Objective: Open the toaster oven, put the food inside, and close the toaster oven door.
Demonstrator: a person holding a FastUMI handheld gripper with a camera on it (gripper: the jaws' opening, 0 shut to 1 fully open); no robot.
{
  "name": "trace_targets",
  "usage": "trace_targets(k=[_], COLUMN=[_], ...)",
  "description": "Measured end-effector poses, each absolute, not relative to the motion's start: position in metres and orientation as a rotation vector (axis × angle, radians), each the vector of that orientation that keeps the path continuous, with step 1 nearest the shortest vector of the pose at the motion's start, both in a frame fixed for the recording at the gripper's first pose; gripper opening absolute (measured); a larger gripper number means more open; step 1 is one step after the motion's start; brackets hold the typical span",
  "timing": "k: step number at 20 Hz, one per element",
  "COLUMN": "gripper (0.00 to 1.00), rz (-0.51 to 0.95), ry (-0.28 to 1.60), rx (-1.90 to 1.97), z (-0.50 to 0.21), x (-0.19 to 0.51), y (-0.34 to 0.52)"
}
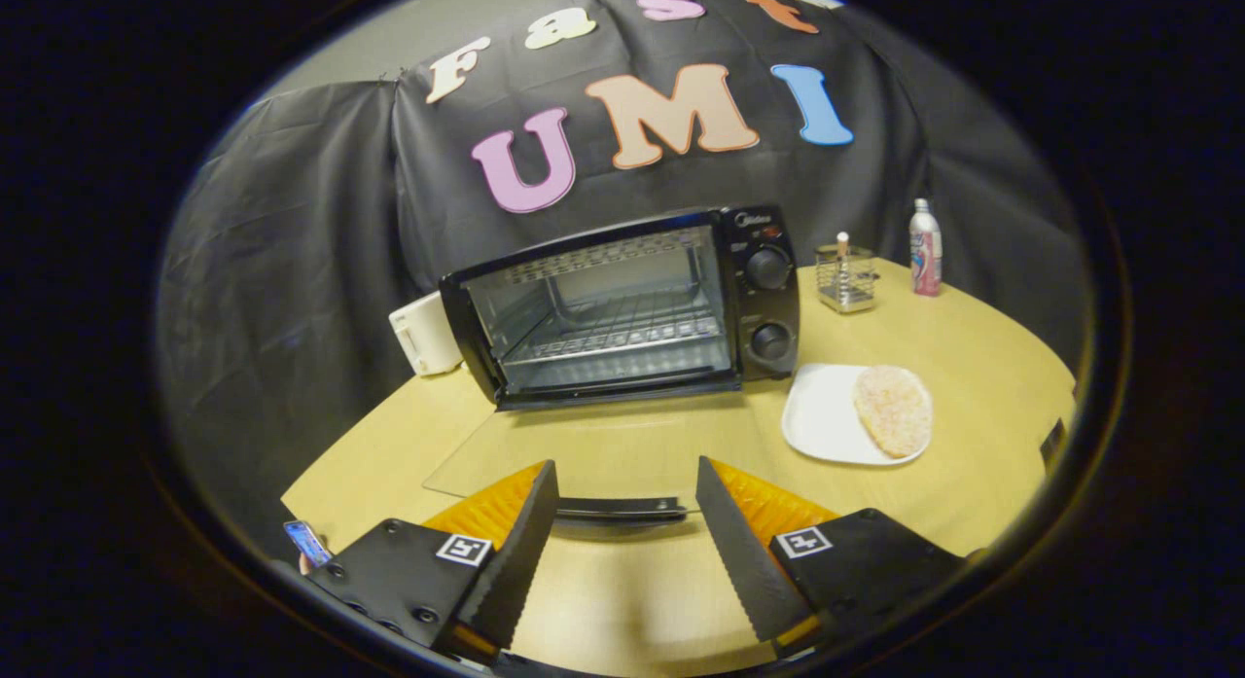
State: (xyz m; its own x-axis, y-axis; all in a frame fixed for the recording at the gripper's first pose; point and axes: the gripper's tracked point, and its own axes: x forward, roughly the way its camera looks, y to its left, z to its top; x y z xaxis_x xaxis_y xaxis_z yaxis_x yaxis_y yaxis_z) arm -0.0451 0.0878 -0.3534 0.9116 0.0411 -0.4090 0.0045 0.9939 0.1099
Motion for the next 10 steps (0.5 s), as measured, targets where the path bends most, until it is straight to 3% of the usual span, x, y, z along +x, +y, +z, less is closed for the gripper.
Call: trace_targets(k=[10], gripper=[0.90], rz=[-0.181], ry=[0.399], rx=[0.031], z=[-0.330], x=[-0.051], y=[-0.046])
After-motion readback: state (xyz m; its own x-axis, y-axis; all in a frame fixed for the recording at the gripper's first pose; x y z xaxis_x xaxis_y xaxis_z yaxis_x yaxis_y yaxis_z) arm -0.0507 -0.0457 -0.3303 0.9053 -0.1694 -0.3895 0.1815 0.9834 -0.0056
